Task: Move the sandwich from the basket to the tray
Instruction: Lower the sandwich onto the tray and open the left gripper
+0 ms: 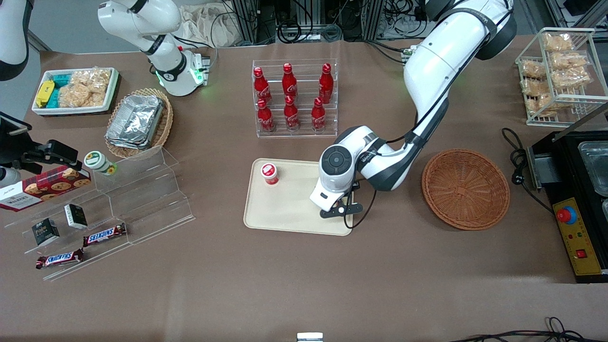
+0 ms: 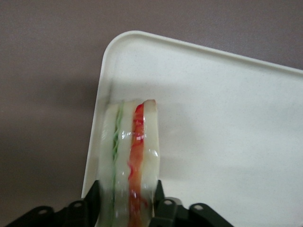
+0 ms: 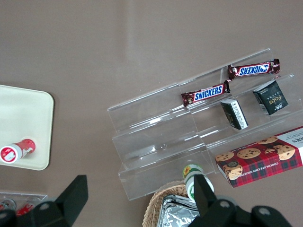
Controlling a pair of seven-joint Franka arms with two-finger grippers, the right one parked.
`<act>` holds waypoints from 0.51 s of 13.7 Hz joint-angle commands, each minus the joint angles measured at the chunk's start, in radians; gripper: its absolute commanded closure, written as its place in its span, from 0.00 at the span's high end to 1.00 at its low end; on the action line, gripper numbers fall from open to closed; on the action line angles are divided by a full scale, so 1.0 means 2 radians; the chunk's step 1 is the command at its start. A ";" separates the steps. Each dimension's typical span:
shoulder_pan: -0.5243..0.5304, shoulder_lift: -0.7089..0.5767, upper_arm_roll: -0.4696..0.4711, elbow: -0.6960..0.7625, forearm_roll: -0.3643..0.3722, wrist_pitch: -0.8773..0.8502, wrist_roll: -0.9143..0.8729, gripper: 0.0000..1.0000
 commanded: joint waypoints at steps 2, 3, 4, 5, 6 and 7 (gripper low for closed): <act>0.000 -0.025 0.003 0.015 0.008 -0.009 -0.039 0.83; 0.005 -0.041 0.003 0.013 0.005 -0.012 -0.045 0.86; 0.018 -0.064 0.002 0.009 0.003 -0.018 -0.050 0.86; 0.028 -0.090 0.001 0.007 0.001 -0.035 -0.061 0.86; 0.032 -0.116 0.002 0.008 -0.005 -0.067 -0.069 0.86; 0.050 -0.139 0.002 0.008 -0.017 -0.089 -0.065 0.86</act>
